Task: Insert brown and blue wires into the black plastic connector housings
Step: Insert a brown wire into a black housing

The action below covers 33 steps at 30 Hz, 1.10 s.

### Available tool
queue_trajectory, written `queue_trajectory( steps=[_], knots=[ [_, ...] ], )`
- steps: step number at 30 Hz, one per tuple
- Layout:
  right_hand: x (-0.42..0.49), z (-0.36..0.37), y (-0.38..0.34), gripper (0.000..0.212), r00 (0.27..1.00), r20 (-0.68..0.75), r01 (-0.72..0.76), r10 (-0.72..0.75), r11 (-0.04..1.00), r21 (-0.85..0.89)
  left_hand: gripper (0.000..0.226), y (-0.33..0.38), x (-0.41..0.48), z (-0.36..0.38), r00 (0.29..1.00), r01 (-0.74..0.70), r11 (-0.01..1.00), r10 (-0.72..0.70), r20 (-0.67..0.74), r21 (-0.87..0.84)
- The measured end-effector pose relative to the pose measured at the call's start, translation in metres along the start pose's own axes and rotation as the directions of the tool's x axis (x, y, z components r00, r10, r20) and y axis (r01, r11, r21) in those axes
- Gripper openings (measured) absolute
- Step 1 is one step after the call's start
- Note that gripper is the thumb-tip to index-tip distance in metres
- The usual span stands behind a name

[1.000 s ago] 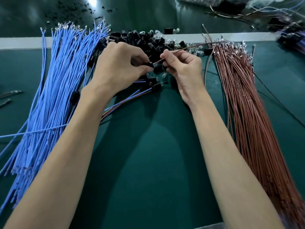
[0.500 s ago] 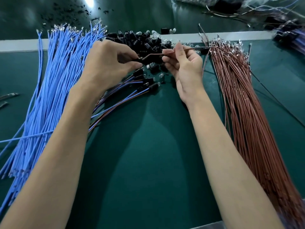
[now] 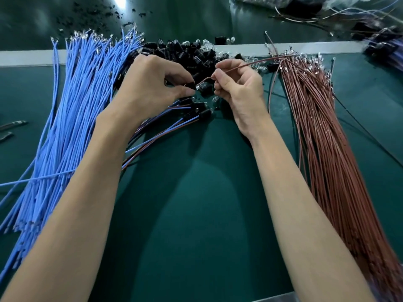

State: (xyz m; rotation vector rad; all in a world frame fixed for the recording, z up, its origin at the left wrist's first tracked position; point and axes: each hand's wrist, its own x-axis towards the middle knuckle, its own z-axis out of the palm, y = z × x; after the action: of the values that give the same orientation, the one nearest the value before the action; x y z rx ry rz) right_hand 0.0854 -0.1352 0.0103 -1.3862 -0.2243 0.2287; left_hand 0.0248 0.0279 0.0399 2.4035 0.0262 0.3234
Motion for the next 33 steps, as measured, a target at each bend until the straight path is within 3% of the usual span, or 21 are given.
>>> queue_trajectory(
  steps=[5,12,20,25,31,33],
  knots=[
    [-0.002,-0.001,-0.001,0.013,0.999,0.035,0.019,-0.018,1.000,-0.021,0.021,0.001,0.000,0.002,1.000,-0.002,1.000,0.002,0.006,-0.018],
    [-0.001,-0.001,0.004,0.015,0.992,0.081,0.108,-0.092,0.966,-0.234,0.023,-0.002,0.001,-0.003,1.000,-0.001,1.000,0.002,-0.009,0.003],
    [-0.003,0.000,0.007,0.015,0.982,0.144,0.164,-0.119,0.918,-0.361,0.019,0.000,0.001,-0.001,0.999,-0.040,0.999,0.040,-0.012,-0.004],
    [-0.003,-0.002,0.005,0.010,0.985,0.111,0.163,-0.134,0.937,-0.309,0.016,0.005,0.001,0.008,0.997,-0.047,0.997,0.043,-0.070,-0.065],
    [-0.001,-0.004,0.002,0.012,0.998,-0.005,0.058,-0.058,0.997,-0.049,0.020,-0.005,0.002,0.008,0.995,0.018,0.992,-0.030,-0.095,-0.128],
    [0.000,-0.003,0.001,0.014,0.998,-0.036,0.047,-0.048,0.998,-0.042,0.020,-0.005,0.002,0.008,0.995,0.018,0.991,-0.031,-0.097,-0.130]
  ],
)
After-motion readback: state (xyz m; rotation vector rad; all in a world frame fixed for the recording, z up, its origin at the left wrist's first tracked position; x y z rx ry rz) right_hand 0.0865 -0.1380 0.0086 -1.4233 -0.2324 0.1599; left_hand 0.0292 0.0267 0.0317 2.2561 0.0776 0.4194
